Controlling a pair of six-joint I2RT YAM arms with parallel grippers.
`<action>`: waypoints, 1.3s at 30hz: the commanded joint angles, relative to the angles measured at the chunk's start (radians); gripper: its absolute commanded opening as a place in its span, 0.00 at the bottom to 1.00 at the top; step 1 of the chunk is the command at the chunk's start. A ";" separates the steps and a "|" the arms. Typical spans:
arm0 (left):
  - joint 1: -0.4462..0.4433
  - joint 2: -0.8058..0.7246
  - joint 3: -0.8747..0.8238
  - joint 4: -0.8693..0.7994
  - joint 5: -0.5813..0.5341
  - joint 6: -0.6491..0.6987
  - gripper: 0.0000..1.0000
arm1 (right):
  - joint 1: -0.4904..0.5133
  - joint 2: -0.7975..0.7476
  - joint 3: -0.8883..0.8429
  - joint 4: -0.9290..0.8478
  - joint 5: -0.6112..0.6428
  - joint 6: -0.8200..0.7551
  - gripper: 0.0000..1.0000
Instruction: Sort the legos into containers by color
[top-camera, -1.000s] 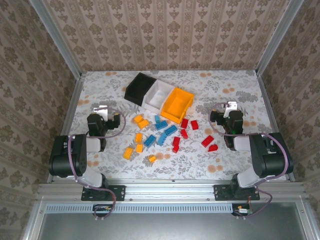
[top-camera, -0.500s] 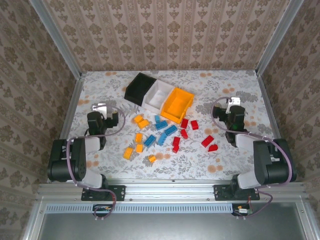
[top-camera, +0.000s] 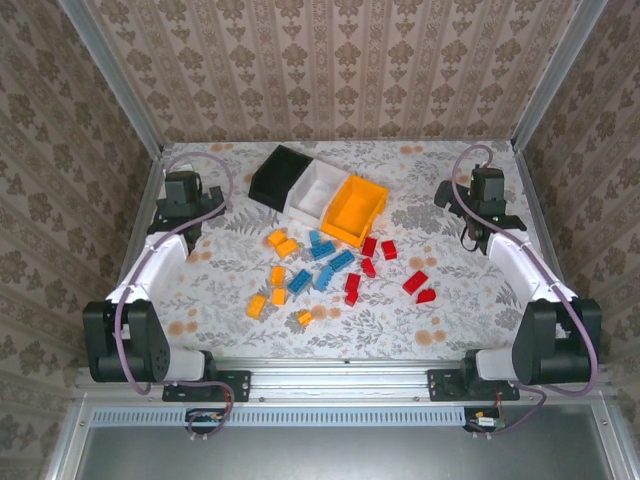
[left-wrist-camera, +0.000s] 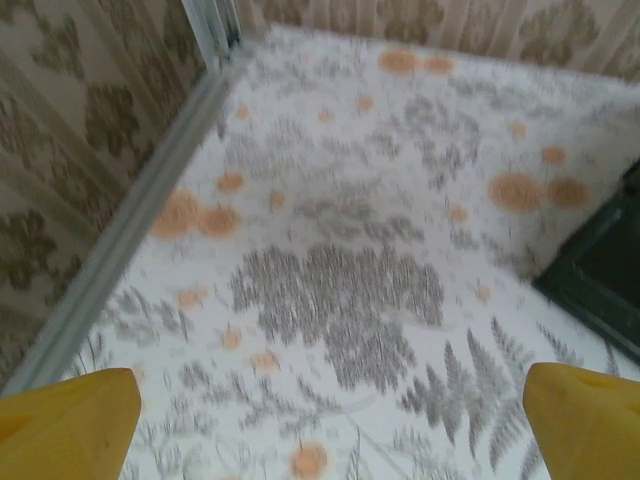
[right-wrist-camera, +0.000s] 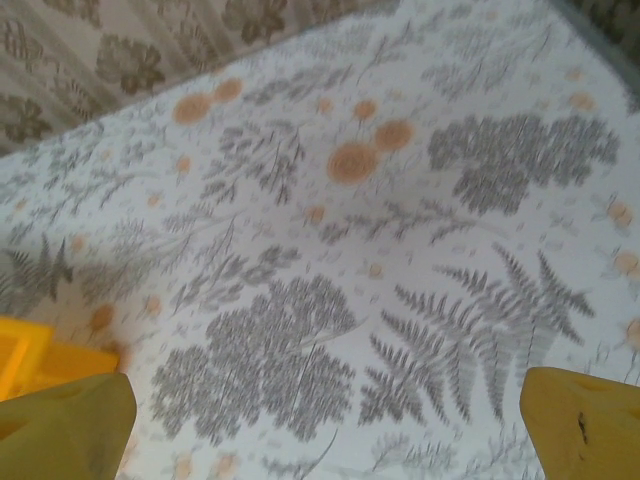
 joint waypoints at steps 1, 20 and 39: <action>-0.014 0.018 0.054 -0.262 0.051 -0.086 1.00 | -0.001 0.030 0.085 -0.257 -0.108 0.064 1.00; -0.222 -0.053 0.048 -0.434 0.265 -0.107 1.00 | 0.157 0.088 0.039 -0.801 -0.275 0.320 0.85; -0.232 -0.064 0.028 -0.422 0.288 -0.139 1.00 | 0.173 0.028 -0.188 -0.618 -0.290 0.534 0.63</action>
